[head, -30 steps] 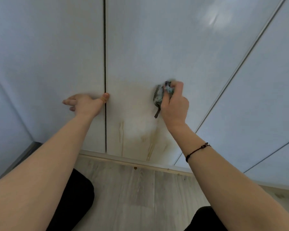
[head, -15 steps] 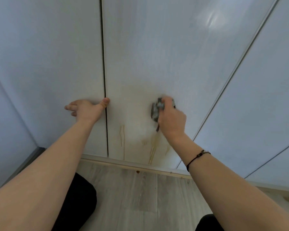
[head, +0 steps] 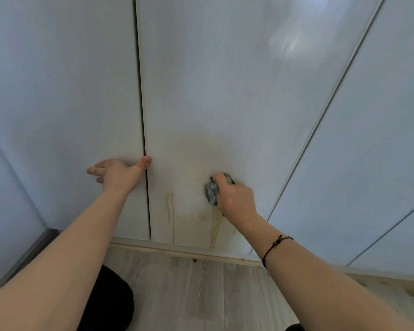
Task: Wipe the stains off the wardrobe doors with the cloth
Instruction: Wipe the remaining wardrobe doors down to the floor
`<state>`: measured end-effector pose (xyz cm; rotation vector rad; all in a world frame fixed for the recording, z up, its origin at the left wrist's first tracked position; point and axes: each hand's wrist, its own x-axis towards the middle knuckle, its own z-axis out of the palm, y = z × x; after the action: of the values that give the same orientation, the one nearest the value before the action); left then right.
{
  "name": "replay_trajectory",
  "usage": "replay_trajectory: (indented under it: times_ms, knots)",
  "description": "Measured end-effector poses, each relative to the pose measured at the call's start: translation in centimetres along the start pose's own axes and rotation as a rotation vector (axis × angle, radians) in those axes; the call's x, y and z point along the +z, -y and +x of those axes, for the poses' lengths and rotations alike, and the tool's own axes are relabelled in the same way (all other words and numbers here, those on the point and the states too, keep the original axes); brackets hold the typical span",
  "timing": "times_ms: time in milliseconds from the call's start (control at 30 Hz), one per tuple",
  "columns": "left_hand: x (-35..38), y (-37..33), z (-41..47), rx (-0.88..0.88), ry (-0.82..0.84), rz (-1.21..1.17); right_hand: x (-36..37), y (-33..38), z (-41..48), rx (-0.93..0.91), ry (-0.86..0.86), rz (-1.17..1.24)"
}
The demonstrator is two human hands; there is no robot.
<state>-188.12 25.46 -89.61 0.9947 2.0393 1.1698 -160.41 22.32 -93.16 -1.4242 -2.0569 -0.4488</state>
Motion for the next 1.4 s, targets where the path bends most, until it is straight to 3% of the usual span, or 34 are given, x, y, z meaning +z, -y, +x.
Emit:
replay_trajectory:
  times_ms: [100,267,433,633,733,800,867,967,1033,1100,1167,1233,1267,1367,1400]
  knots:
    - [0.1,0.0,0.0,0.002,-0.008,0.002,0.3,-0.8,-0.7,-0.046,0.091,-0.036]
    - [0.2,0.0,0.2,0.002,-0.008,0.001,-2.2,0.4,3.2,0.172,-0.112,0.139]
    - [0.2,0.0,0.0,0.012,-0.008,0.009,-4.7,1.2,3.1,0.215,-0.015,0.391]
    - [0.2,-0.8,-0.2,0.007,-0.019,0.022,-5.1,1.6,4.6,0.112,0.12,0.543]
    - [0.0,-1.1,-0.3,0.012,-0.027,0.032,-1.7,0.0,3.5,0.007,0.282,0.44]
    - [-0.1,-1.1,-0.4,0.011,-0.028,0.058,1.0,-1.7,0.7,-0.084,0.528,0.292]
    - [-0.2,-0.9,-0.3,0.006,-0.022,0.072,3.0,-3.2,-2.2,-0.075,0.771,0.166]
    - [0.0,-0.7,0.1,-0.015,-0.015,0.045,4.4,-4.3,-4.2,-0.027,0.943,0.031]
    - [0.1,-0.5,0.4,-0.021,-0.011,0.028,4.3,-3.4,-3.4,-0.025,0.887,0.036]
    - [0.1,-0.5,0.6,-0.003,-0.01,0.033,3.2,-1.5,-1.1,-0.047,0.615,0.174]
    - [0.1,-0.4,1.1,0.02,-0.023,0.043,1.8,0.9,1.7,-0.04,0.233,0.334]
    - [0.4,0.0,1.5,0.015,-0.029,0.038,2.1,1.2,1.9,-0.045,0.077,0.396]
    - [0.4,0.0,1.5,0.014,-0.036,0.03,2.7,0.4,0.9,-0.05,0.154,0.356]
    - [0.6,0.5,1.5,0.017,-0.032,0.033,4.8,-3.5,-5.0,0.031,0.816,-0.011]
    - [0.7,0.7,1.3,0.024,-0.025,0.038,4.8,-4.4,-6.2,0.031,0.926,-0.103]
